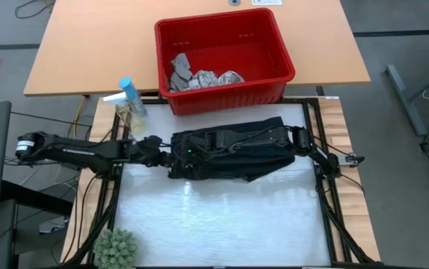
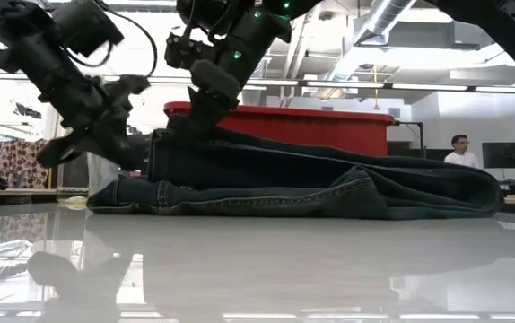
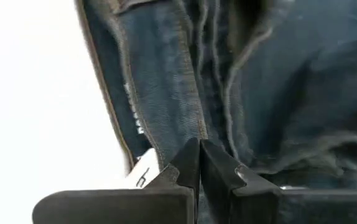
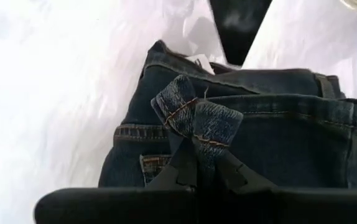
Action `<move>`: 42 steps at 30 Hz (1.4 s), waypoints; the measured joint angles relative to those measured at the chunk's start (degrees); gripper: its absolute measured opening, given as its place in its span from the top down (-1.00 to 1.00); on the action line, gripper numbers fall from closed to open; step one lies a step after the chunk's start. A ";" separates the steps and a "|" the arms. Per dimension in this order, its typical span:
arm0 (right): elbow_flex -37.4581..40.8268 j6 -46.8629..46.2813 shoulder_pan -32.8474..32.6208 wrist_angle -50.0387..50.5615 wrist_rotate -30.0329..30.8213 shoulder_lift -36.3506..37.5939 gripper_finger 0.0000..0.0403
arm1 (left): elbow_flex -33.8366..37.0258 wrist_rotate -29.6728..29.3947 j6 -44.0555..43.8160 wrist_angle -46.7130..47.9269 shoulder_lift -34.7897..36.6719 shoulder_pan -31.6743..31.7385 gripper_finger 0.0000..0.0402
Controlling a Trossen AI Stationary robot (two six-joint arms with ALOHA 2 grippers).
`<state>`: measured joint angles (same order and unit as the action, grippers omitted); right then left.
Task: Fold Laundry from Bin
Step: Fold the blue jeans
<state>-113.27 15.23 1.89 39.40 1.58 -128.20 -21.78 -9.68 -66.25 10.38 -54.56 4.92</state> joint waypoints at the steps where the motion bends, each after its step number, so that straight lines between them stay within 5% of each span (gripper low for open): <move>1: 0.00 0.41 0.12 0.87 0.00 0.00 0.85 | 0.00 0.04 1.75 -1.06 1.81 -0.65 1.00; 9: 0.11 1.63 0.97 2.24 0.00 -0.02 0.85 | 0.96 -7.73 4.77 0.33 6.21 -10.10 1.00; 15: 0.11 1.83 1.68 2.43 -0.17 -0.02 0.85 | 1.76 -11.59 6.21 -9.09 -1.86 -16.44 1.00; 25: 0.11 1.74 2.39 3.69 -0.19 0.59 0.85 | 1.95 -17.89 10.11 -15.98 -14.66 -17.84 1.00; 33: 0.15 1.72 2.53 3.21 -0.12 3.64 0.85 | 2.93 -16.65 9.61 -26.11 -25.03 -17.78 1.00; 42: 0.20 -0.66 4.10 -3.44 13.46 9.25 0.85 | 2.86 -15.99 7.03 -32.74 -29.97 -17.78 1.00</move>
<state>-113.08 14.57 5.99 35.95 15.04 -118.95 -18.92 -25.67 -59.22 -22.36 -84.53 -12.87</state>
